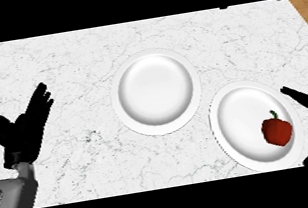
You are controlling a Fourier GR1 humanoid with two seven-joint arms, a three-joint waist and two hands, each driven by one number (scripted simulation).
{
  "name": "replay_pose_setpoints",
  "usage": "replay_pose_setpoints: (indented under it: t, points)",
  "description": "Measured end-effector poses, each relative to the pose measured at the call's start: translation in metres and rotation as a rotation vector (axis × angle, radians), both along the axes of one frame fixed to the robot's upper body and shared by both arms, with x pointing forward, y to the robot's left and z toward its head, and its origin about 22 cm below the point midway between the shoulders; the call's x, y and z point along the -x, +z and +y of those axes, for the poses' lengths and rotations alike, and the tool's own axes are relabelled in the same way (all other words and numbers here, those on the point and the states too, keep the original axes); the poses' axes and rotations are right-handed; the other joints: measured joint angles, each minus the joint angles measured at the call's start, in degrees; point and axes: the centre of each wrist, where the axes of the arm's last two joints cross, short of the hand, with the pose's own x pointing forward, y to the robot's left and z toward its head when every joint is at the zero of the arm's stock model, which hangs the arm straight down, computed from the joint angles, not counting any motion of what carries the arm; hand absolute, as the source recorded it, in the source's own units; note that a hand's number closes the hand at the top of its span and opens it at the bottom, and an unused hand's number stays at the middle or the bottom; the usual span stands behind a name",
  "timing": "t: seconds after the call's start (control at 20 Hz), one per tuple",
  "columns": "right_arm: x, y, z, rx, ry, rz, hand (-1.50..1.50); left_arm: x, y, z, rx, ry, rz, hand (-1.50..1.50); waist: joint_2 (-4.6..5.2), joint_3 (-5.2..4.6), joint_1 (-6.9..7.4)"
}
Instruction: Pick the bell pepper from the plate and place it in the plate
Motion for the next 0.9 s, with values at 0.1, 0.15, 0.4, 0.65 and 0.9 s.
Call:
replay_pose_setpoints:
  t: [0.1, 0.15, 0.4, 0.65, 0.9]
  points:
    - [-0.006, 0.000, 0.004, 0.011, 0.000, 0.019, -1.50, 0.003, -0.006, -0.003, -0.004, 0.001, -0.001, 0.00, 0.00, 0.01, 0.01]
    - [-0.007, -0.003, 0.002, 0.012, -0.001, 0.021, -1.50, 0.004, -0.006, -0.002, -0.001, -0.001, 0.002, 0.00, 0.00, 0.00, 0.00]
    - [-0.014, -0.009, 0.022, 0.047, -0.005, 0.045, -1.50, 0.002, -0.004, -0.009, 0.001, 0.003, 0.000, 0.00, 0.00, 0.00, -0.05]
    - [-0.024, -0.020, 0.024, 0.069, -0.007, 0.053, -1.50, -0.003, -0.004, -0.009, -0.003, 0.005, -0.001, 0.00, 0.02, 0.01, -0.02]
    - [-0.027, -0.027, 0.021, 0.104, 0.018, 0.086, -1.50, 0.003, -0.001, -0.006, -0.003, 0.002, -0.003, 0.00, -0.03, -0.05, 0.04]
